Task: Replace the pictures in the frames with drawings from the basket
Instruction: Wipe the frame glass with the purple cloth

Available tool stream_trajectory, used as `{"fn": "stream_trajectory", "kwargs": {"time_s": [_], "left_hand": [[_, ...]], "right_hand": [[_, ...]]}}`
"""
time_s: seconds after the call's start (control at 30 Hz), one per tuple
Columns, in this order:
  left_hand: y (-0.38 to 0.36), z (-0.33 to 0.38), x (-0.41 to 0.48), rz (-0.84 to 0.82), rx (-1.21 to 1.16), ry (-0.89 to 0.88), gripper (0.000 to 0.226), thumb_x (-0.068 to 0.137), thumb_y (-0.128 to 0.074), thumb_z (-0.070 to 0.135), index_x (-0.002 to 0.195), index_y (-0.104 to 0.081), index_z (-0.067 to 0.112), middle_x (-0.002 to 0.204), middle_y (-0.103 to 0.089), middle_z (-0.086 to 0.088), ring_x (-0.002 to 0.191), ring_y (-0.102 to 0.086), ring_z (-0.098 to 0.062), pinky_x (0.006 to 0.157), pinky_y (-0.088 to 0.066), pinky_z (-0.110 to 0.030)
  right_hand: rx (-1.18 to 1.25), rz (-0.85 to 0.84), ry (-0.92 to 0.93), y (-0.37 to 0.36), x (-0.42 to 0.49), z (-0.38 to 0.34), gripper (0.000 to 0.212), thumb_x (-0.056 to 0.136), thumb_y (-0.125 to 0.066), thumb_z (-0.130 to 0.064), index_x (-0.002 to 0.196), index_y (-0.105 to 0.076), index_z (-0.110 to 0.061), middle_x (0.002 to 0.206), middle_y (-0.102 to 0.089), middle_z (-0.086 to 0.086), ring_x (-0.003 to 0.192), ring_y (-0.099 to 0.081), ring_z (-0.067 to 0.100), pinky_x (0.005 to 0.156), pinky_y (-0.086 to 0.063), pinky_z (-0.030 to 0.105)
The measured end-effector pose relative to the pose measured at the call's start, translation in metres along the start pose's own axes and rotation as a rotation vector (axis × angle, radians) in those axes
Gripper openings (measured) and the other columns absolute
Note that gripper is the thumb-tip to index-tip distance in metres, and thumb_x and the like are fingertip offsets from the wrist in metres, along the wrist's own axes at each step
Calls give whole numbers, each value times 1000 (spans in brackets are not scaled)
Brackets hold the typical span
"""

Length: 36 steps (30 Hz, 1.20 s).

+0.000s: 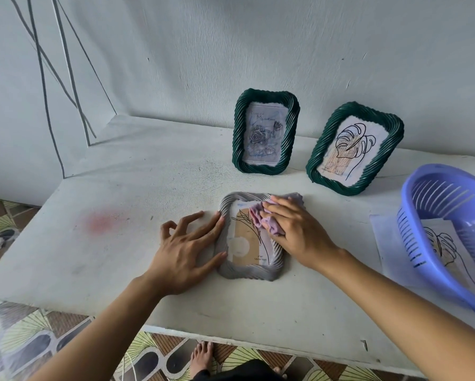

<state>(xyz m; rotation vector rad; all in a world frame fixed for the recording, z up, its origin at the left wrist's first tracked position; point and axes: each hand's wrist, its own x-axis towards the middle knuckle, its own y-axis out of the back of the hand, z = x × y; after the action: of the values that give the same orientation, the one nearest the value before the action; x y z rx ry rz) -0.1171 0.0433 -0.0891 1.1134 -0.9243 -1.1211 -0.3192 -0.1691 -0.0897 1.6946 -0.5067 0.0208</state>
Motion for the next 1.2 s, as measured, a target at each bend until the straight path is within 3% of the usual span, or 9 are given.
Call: {"fn": "stream_trajectory", "kwargs": {"time_s": [0.07,0.2,0.3,0.43,0.57,0.7,0.77,0.93,1.2], "left_hand": [[-1,0,0,1,0,6,71,95,-18,76,158,-7,44,162,-15,28,150,-18,-13,108,-20,-49],[-2,1,1,5,-8,11,75,94,-19,77,158,-15,39,161,-23,25,149,-21,-15,107,-21,-50],[-2,1,2,4,-6,8,76,93,-18,77,159,-15,38,161,-24,24,149,-22,-16,106,-21,-51],[-3,1,1,12,4,1,76,94,-18,77,159,-10,39,160,-22,25,149,-21,-17,106,-20,-50],[-3,1,2,12,-1,4,77,94,-18,78,159,-17,37,160,-24,23,149,-21,-17,106,-19,-50],[-4,0,3,12,12,12,77,93,-21,79,158,-18,37,160,-26,23,149,-21,-16,106,-19,-49],[-4,0,3,20,6,11,77,93,-23,78,158,-19,37,160,-25,24,149,-22,-16,106,-19,-48],[-4,-1,2,27,-5,13,76,94,-25,78,158,-19,39,159,-21,26,149,-22,-14,106,-19,-48],[-3,-1,3,16,-15,13,75,93,-23,78,158,-16,40,160,-22,25,149,-20,-14,107,-19,-50]], "right_hand": [[-32,13,-36,-7,12,-6,40,82,-75,-17,118,-68,-2,129,-66,14,130,-54,33,114,-38,46],[-18,103,-87,-20,24,-26,30,90,-62,-26,109,-72,-6,122,-69,11,123,-59,31,110,-42,45],[45,124,-102,-25,31,-40,37,93,-51,-35,108,-73,-9,120,-70,8,118,-62,27,111,-37,39],[169,54,-43,-25,35,-52,41,92,-49,-32,115,-71,-6,123,-69,5,120,-59,21,115,-29,30],[283,-27,-13,-15,23,-54,40,94,-62,-27,127,-64,-5,128,-66,5,127,-54,17,115,-34,36],[386,-180,84,1,0,-51,44,96,-54,-37,132,-62,-12,136,-61,-2,134,-46,7,121,-22,24],[430,-224,102,9,-10,-51,41,98,-58,-36,132,-62,-14,136,-61,-3,135,-43,3,119,-23,21],[429,-260,123,21,-24,-35,40,98,-60,-37,131,-63,-15,135,-61,-5,134,-44,2,118,-29,27],[273,-111,20,18,-26,-7,52,92,-57,-40,130,-62,-6,133,-63,4,132,-50,15,114,-40,38]]}}
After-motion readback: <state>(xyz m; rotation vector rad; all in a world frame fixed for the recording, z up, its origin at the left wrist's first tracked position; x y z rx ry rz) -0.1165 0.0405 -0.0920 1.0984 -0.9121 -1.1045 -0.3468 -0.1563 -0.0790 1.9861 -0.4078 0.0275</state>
